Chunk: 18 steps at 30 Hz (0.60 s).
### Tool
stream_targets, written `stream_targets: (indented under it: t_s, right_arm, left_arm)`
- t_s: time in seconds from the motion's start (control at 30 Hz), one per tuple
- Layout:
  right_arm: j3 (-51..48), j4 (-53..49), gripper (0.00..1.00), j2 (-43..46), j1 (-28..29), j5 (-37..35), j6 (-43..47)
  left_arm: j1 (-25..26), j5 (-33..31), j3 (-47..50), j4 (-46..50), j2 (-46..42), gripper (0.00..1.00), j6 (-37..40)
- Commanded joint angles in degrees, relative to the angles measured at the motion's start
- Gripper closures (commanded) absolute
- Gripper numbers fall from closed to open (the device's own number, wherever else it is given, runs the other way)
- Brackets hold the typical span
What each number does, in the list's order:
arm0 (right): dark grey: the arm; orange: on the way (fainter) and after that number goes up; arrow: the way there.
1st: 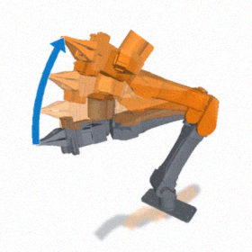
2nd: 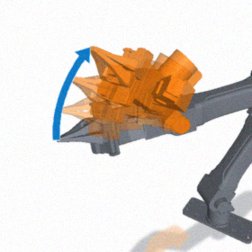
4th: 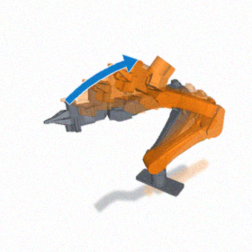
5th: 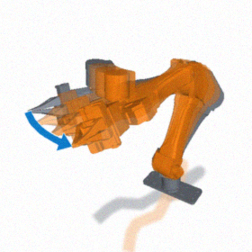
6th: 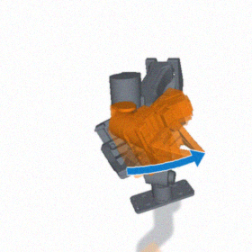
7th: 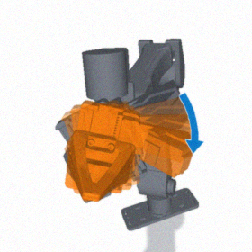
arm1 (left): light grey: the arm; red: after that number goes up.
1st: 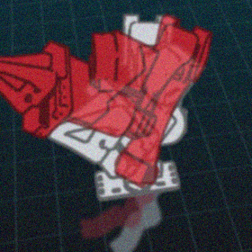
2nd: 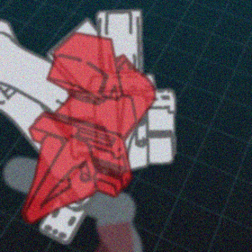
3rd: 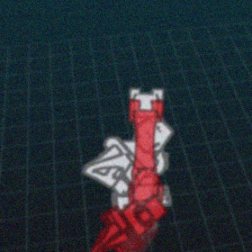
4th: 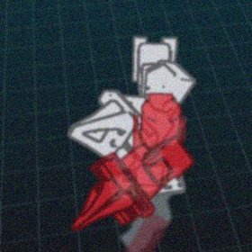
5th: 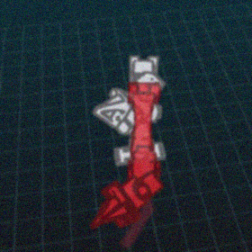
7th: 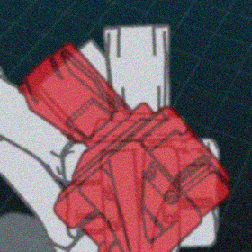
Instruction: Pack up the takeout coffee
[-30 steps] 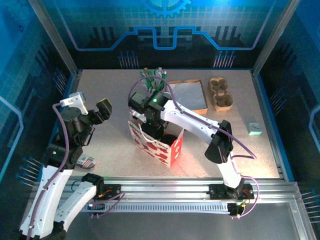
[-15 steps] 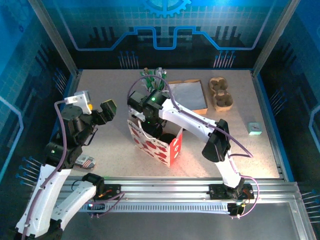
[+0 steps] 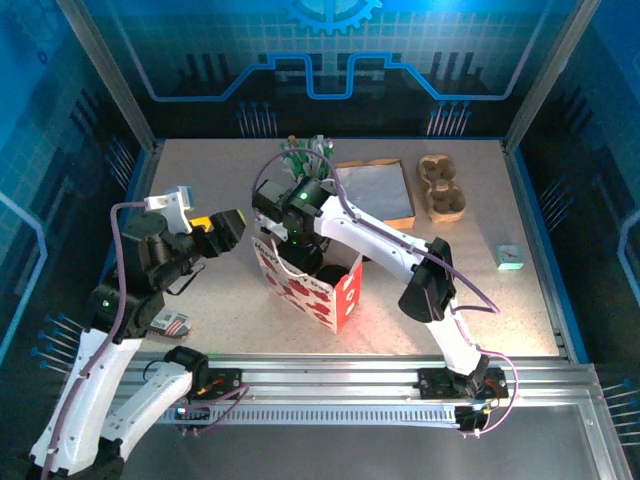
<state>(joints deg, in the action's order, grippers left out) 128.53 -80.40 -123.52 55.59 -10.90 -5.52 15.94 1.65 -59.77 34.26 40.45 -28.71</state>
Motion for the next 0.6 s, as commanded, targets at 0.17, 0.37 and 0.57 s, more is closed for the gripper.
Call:
stream_targets:
  t_s: [0.17, 0.37, 0.57]
  right_arm:
    - [0.67, -1.03, 0.52, -2.42, -1.14, -0.05, -0.05]
    - [0.42, -0.99, 0.52, -2.5, -1.16, -0.48, -0.14]
    - [-0.03, -0.72, 0.52, -2.6, -1.26, -0.63, -0.33]
  left_arm:
    - [4.22, 10.44, -1.58, -0.93, -0.41, 0.12, -7.33]
    - [9.0, 14.67, -4.13, -1.07, 1.76, 0.12, -9.46]
    - [13.93, 13.25, -7.44, 1.9, 4.22, 0.15, -8.17]
